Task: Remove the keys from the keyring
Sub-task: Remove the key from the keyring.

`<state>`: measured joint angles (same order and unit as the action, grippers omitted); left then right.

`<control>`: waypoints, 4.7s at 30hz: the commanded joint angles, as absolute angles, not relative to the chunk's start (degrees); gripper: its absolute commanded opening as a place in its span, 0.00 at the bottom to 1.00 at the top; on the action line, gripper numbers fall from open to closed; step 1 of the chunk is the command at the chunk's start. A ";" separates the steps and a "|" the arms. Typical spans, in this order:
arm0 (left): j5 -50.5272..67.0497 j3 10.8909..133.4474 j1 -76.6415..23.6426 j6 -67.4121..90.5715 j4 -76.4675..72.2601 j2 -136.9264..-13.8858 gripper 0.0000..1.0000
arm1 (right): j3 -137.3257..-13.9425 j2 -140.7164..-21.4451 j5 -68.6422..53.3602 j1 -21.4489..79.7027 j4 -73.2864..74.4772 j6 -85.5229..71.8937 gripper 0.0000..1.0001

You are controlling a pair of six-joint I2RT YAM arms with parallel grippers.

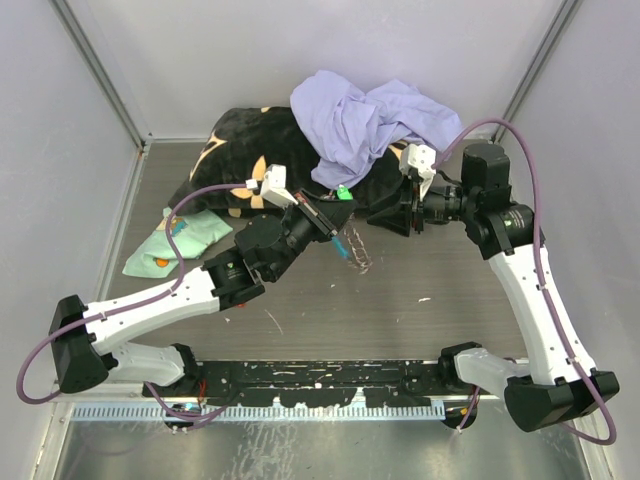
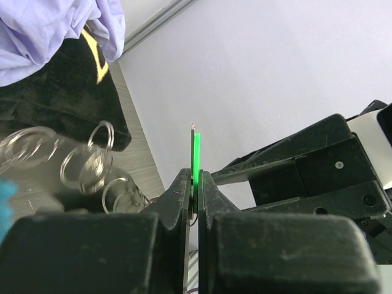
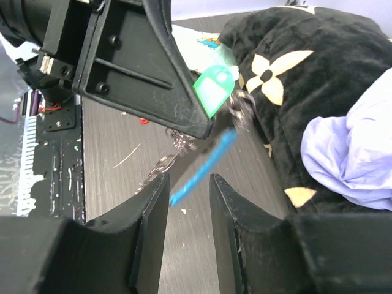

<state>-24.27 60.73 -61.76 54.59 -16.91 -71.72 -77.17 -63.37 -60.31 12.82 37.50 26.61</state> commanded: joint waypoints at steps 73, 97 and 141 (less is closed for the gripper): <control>3.64 55.18 -60.15 25.30 -39.58 -69.30 0.00 | -71.40 -65.67 -81.39 14.86 3.54 -19.86 0.38; 6.58 42.87 -58.31 1.14 -24.94 -48.95 0.45 | -74.83 -68.47 -88.04 16.18 3.92 -19.23 0.01; 19.94 44.51 -56.38 0.94 -41.50 -64.67 0.29 | -73.81 -70.09 -91.85 16.22 4.43 -17.16 0.01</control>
